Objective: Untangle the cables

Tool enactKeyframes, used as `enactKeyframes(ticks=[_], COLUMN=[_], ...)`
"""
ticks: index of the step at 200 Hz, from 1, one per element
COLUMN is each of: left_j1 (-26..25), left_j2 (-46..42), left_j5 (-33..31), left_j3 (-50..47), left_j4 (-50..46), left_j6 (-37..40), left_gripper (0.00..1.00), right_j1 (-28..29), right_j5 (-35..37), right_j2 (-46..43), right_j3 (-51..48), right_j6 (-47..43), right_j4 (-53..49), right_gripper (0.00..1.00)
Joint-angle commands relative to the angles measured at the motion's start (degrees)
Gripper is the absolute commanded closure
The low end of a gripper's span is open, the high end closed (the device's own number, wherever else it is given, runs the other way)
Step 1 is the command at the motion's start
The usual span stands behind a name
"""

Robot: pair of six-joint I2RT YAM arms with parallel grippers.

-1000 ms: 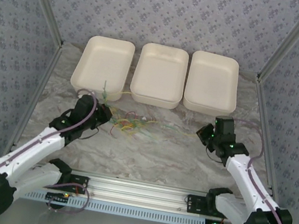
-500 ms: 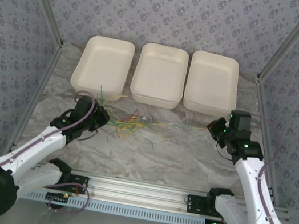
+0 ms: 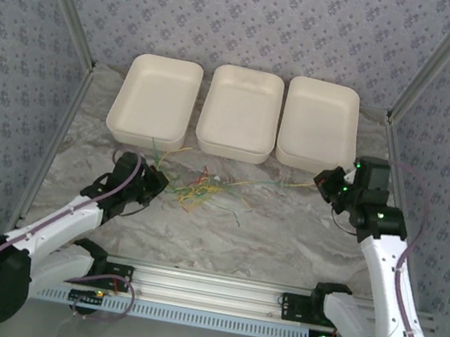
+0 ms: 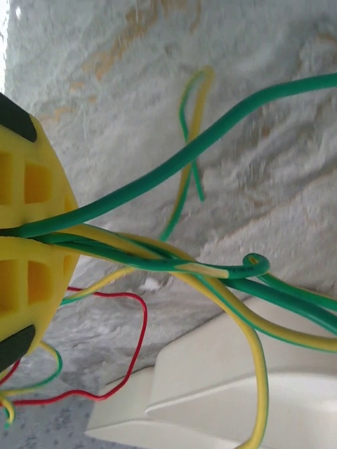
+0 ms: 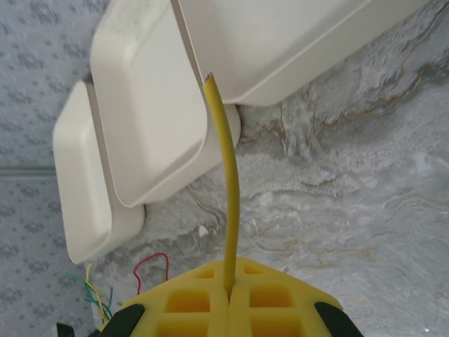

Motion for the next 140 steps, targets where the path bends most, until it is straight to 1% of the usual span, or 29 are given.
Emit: enactKeyframes(ticks=[1,15,28,42,50,58,69,89,96,102,114,127,140], left_j1=[0.66,-0.16,-0.66,-0.71,-0.74,-0.91,-1.30,-2.61,-2.97,-3.24,-3.92,-4.67,-5.88], left_j2=[-1.17,-3.63,-5.23,-5.19,-4.65,-3.98,-3.46,-3.79,-3.89,-3.85,-3.74,-3.39,-3.13], left_j5=[-6.46,-7.14,-7.17,-5.33,-4.05,-3.00,-2.13,-2.40,-2.65,-2.70,-2.71,-3.01,-3.55], left_j3=[-2.35,-2.83,-1.51,-0.04,0.84,1.34,1.34,1.01,1.09,1.23,1.85,3.03,3.88], left_j4=[1.88,4.28,3.82,3.65,3.27,3.18,3.73,4.25,4.38,4.47,4.60,3.75,3.55], left_j6=[-7.32,-9.41,-9.37,-8.18,-7.56,-7.14,-6.94,-6.83,-6.61,-6.36,-5.58,-4.64,-3.72], left_gripper=[1.00,1.00,1.00,1.00,1.00,1.00,1.00,1.00,1.00,1.00,1.00,1.00,1.00], right_j1=[4.60,5.23,5.16,5.54,7.19,10.84,17.87,31.79,35.71,39.05,44.08,47.34,48.60], right_j5=[8.62,8.48,6.99,5.22,7.27,11.24,19.84,33.19,36.01,37.07,36.60,35.13,32.41], right_j2=[0.15,1.91,5.70,9.86,10.36,8.93,5.81,-0.80,-2.31,-3.01,-1.60,4.56,12.56], right_j3=[-8.29,-13.58,-15.47,-14.40,-12.88,-11.36,-9.64,-8.13,-8.43,-9.00,-10.33,-8.32,-3.80], right_j6=[4.58,6.09,5.50,2.74,1.19,-0.16,-0.66,2.15,4.40,5.95,6.26,4.57,3.54], right_j4=[7.01,9.91,11.72,11.40,9.86,7.87,5.25,1.96,1.33,2.09,9.31,14.08,16.24], right_gripper=[1.00,1.00,1.00,0.81,0.70,0.59,0.48,0.39,0.37,0.36,0.35,0.35,0.42])
